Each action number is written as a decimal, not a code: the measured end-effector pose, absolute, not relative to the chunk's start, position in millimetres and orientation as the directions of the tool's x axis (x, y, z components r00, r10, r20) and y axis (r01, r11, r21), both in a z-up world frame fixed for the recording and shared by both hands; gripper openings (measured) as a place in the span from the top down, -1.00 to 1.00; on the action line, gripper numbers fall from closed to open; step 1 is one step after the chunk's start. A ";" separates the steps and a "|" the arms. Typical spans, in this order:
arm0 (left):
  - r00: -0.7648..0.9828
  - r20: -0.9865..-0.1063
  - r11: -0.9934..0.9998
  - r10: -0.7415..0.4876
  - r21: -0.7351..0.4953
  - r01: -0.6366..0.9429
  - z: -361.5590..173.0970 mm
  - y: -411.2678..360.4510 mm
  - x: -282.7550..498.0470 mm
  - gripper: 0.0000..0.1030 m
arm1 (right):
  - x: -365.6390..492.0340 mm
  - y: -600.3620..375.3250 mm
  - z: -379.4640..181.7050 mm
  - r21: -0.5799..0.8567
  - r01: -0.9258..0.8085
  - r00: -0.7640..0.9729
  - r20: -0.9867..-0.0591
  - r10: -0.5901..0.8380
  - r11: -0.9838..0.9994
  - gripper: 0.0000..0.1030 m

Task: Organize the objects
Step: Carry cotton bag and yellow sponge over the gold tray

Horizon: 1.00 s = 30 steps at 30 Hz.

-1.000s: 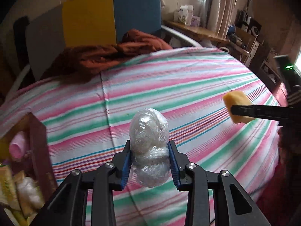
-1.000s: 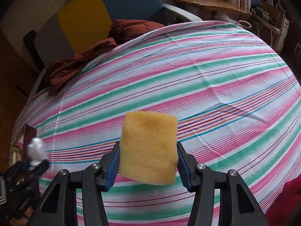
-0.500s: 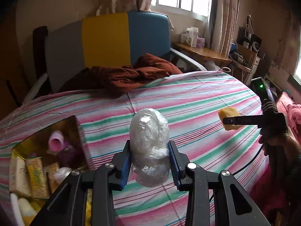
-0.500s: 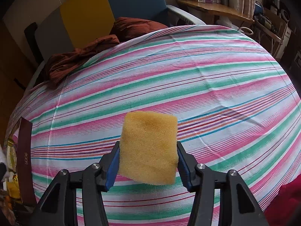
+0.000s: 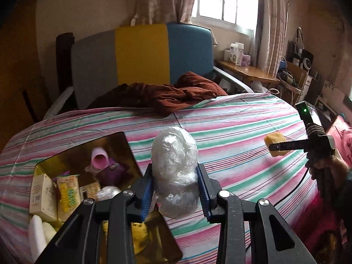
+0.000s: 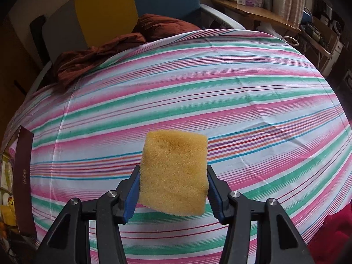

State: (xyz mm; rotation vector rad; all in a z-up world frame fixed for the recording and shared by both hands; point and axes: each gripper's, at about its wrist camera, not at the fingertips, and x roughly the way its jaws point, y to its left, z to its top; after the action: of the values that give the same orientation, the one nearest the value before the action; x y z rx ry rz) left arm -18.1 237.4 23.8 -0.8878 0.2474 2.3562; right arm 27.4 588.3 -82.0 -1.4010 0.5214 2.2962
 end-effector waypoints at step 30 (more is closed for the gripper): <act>-0.617 -0.685 -0.913 0.387 -0.191 -0.361 3.9 98.4 -50.8 0.28 | -25.8 364.3 -23.6 0.291 -0.056 -0.587 -0.783 -0.205 -0.955 -0.06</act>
State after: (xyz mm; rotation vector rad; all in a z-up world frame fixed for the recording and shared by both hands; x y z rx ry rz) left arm -50.8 98.4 3.9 -1.0710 -0.0479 2.5023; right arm -25.8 364.3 -23.6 -1.4609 0.4649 2.8387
